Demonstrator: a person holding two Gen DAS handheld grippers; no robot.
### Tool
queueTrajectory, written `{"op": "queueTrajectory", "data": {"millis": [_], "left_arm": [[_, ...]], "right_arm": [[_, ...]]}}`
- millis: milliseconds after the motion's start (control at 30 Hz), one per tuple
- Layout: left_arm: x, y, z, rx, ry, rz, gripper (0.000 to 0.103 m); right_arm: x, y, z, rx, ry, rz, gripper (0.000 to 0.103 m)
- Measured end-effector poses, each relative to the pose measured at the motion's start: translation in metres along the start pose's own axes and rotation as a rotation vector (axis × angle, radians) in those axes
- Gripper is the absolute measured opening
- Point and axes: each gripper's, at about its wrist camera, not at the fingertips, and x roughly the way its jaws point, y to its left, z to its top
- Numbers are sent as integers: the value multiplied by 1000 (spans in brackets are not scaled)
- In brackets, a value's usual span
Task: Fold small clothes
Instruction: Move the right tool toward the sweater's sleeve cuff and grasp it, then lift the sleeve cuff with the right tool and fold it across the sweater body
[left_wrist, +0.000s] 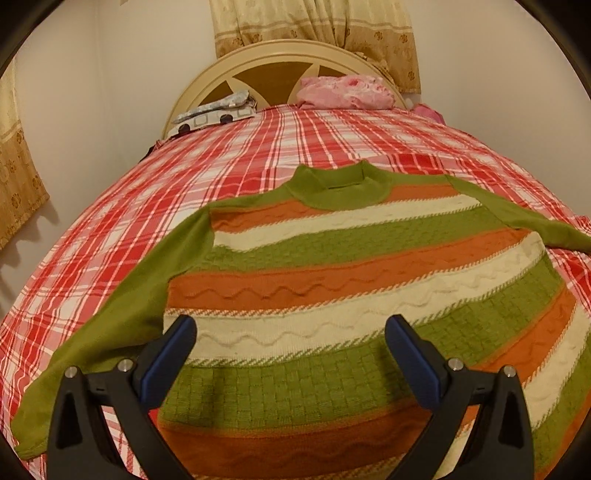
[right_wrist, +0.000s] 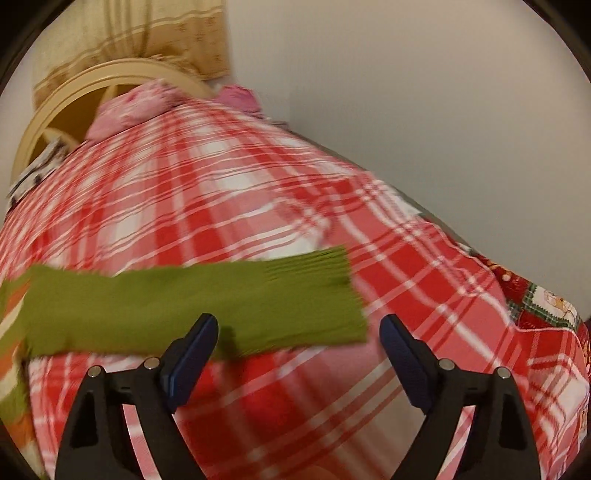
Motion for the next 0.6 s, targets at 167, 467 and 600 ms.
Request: {"op": "queueTrajectory", "data": {"millis": [167,467,600], "left_arm": [[2,2,1,-13,5,-3,103],[1,5,0,-23,6,-5,103],[-6,10,-2,-35,8,-11,103]], "right_arm": [[17,-23,12,54,45,-9,68],[35,-19,15,87,128,110,36],[25,-14,20,100,112,170,9]]}}
